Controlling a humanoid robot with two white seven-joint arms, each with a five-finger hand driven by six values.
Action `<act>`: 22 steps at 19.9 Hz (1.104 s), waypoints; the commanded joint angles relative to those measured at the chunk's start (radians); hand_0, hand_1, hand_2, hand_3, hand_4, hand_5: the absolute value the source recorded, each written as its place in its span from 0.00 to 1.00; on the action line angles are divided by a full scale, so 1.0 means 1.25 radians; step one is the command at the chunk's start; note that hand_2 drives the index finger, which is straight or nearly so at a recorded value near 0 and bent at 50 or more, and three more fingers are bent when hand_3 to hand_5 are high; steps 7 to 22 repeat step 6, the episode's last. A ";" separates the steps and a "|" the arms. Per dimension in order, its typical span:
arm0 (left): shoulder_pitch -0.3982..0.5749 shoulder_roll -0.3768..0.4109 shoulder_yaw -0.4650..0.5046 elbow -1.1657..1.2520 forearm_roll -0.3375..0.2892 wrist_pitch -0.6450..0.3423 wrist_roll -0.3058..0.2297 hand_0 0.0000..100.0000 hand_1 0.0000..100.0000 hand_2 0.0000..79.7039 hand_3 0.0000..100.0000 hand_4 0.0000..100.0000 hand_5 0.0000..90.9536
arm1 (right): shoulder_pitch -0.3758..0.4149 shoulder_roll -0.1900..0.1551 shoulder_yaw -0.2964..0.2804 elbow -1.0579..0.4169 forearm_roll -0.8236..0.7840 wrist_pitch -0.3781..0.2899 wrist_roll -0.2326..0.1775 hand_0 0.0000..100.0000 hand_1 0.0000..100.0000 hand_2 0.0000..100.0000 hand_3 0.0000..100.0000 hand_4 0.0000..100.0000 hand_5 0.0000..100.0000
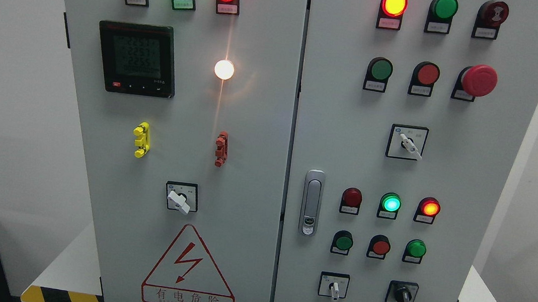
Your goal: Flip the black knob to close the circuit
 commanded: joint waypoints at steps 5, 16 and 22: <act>0.017 0.000 0.000 -0.018 0.000 -0.004 0.000 0.12 0.56 0.00 0.00 0.00 0.00 | 0.023 -0.004 -0.001 -0.016 -0.018 0.000 0.003 0.00 0.08 0.10 0.19 0.14 0.02; 0.017 0.001 0.000 -0.018 0.000 -0.004 0.000 0.12 0.56 0.00 0.00 0.00 0.00 | 0.022 -0.004 0.002 -0.016 -0.018 0.000 0.003 0.00 0.08 0.09 0.19 0.14 0.02; 0.017 0.001 0.000 -0.018 0.000 -0.004 0.000 0.12 0.56 0.00 0.00 0.00 0.00 | 0.022 -0.004 0.002 -0.016 -0.018 0.000 0.003 0.00 0.08 0.09 0.19 0.14 0.02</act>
